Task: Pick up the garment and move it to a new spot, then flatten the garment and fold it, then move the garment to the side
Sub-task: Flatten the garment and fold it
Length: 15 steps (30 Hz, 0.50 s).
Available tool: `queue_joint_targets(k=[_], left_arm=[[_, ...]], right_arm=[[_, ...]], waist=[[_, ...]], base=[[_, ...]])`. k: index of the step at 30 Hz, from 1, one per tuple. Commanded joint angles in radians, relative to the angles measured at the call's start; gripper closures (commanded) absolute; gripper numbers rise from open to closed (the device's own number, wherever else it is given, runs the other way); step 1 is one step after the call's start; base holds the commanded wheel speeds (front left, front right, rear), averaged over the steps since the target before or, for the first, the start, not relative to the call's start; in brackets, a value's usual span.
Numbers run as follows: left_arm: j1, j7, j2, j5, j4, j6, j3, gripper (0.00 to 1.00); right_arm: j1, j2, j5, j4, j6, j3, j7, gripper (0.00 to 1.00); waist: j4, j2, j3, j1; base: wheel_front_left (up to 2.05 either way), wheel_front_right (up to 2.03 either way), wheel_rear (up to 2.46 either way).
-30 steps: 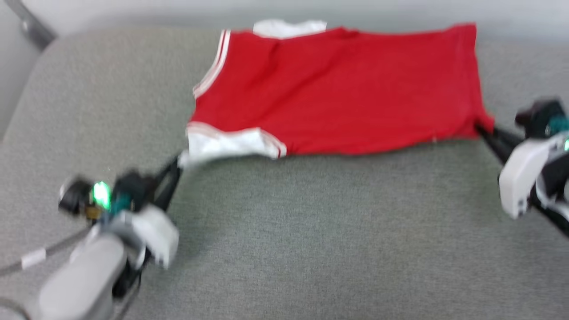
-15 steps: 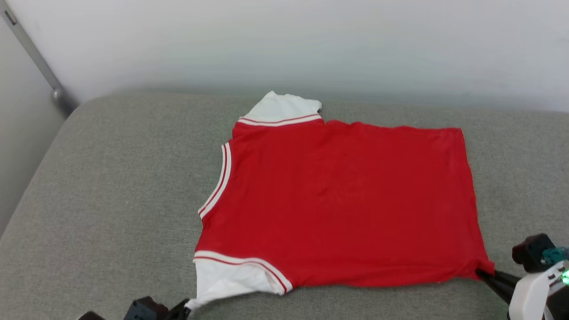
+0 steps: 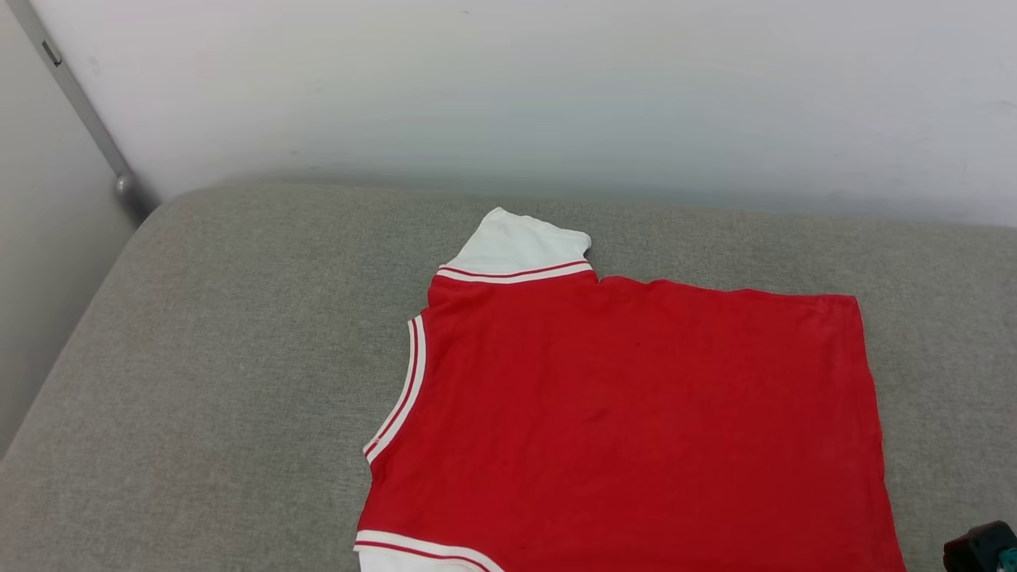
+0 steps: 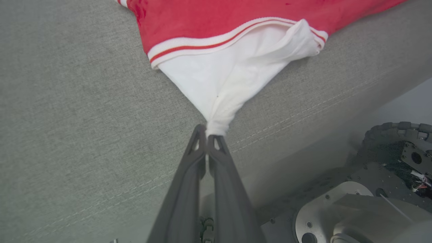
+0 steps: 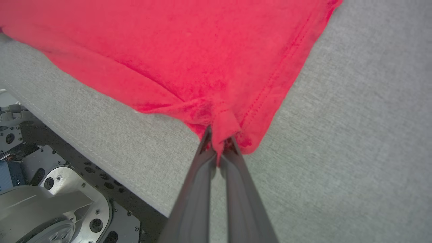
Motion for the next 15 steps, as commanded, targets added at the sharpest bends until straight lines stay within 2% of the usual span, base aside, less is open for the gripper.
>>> queue_joint_targets(k=[1, 7, 15], left_arm=[[-0.012, -0.002, -0.002, 0.006, 0.001, -0.002, 0.005, 1.0], [-0.115, -0.009, -0.002, 0.049, 0.029, -0.034, 0.022, 1.0], [-0.33, -0.003, -0.029, 0.121, 0.103, -0.115, 0.05, 1.0]], right_arm=[[0.016, 0.011, -0.013, -0.013, -0.001, -0.021, 0.01, 1.0], [0.011, 0.072, -0.058, -0.064, -0.001, -0.132, 0.046, 1.0], [-0.06, 0.108, -0.093, -0.122, -0.001, -0.202, 0.085, 1.0]], waist=[[0.002, 0.0, 0.003, 0.0002], [0.0, 0.0, 0.022, 0.0002], [-0.023, 0.0, 0.085, 0.0002]], base=[[0.0, 0.0, 0.0], [0.0, 0.0, 0.0], [0.0, 0.0, 0.0]])
